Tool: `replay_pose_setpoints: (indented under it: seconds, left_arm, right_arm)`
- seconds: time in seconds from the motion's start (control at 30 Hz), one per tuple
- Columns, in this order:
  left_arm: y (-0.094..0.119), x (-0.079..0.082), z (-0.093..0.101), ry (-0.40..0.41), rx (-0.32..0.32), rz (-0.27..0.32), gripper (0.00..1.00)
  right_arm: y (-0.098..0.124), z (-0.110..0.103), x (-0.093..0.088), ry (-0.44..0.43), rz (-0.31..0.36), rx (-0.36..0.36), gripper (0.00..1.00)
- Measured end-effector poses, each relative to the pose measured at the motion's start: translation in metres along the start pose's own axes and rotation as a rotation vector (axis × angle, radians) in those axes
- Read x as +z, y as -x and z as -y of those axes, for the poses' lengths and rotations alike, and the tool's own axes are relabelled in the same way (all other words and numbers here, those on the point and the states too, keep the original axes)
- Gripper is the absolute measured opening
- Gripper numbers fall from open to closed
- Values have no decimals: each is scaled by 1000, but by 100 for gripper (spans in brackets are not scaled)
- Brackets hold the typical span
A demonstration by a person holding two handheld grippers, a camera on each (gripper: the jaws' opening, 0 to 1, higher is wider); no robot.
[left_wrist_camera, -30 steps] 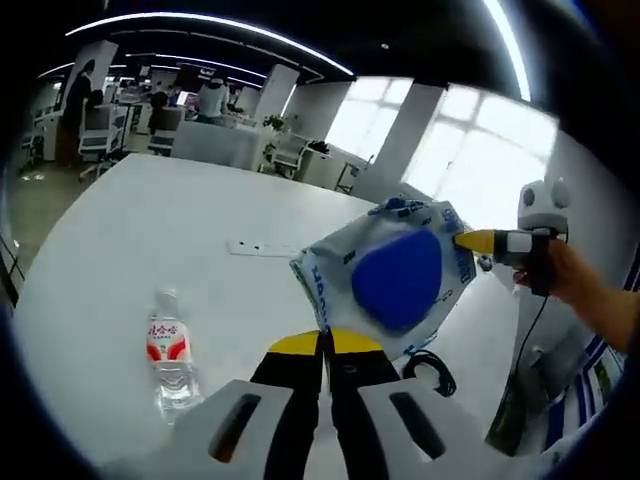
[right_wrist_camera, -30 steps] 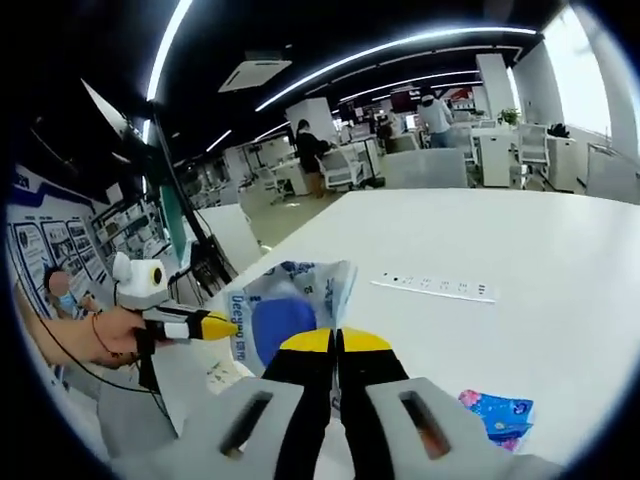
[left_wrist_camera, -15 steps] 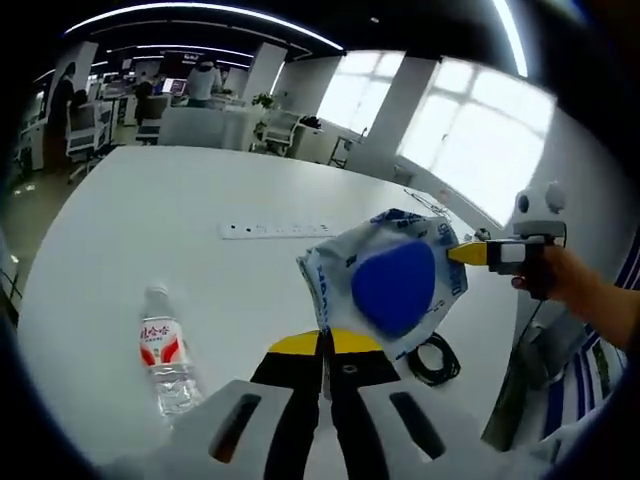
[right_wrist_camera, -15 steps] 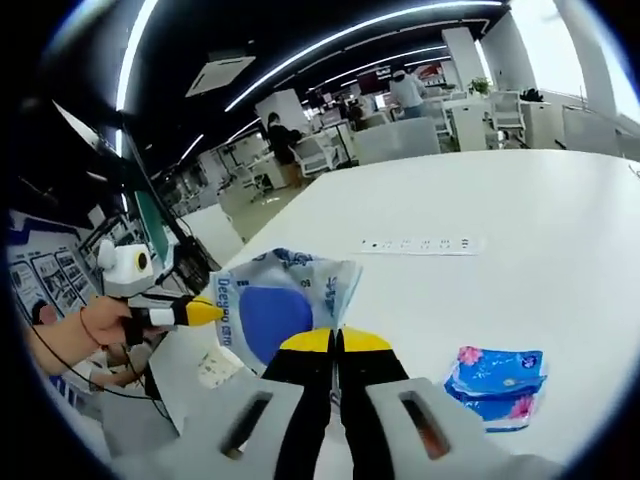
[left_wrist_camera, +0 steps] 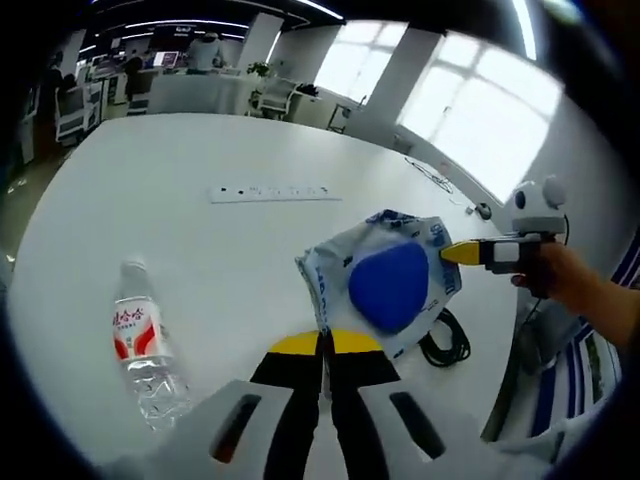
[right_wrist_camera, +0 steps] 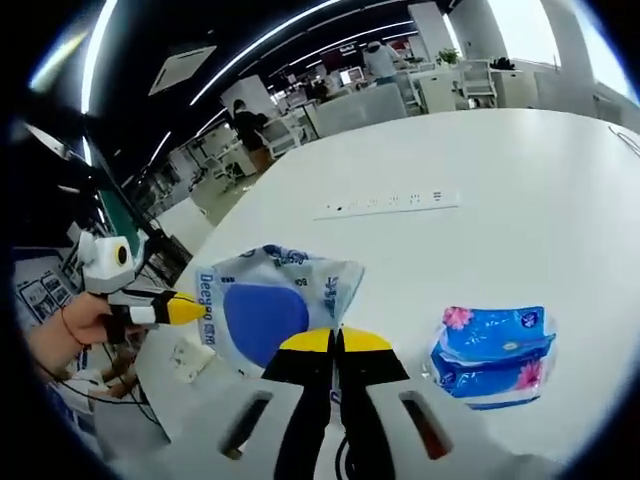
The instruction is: Arrange the tabletop items into an orderly group along one side of the table until the central work area is clear of visible clutter.
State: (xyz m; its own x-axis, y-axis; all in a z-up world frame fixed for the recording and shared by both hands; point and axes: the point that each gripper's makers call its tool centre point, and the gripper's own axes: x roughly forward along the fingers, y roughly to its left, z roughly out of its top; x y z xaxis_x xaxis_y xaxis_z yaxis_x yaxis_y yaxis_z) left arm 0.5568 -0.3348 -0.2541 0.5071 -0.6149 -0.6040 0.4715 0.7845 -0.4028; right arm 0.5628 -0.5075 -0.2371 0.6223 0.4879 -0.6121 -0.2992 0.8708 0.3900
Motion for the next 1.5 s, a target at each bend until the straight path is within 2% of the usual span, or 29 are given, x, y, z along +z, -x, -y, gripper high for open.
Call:
replay_pose_setpoints:
  seconds: [0.53, 1.1, 1.5]
  left_arm:
    - [-36, -19, -11, 47, -25, -88, 0]
    - [-52, -28, -14, 67, -31, -125, 0]
    - [-57, -32, -18, 81, -29, -136, 0]
  right_arm:
    - [-29, 31, -21, -51, -79, -80, 0]
    - [-40, 47, -36, -61, -133, -132, 0]
    - [-42, 49, -39, -45, -142, -152, 2]
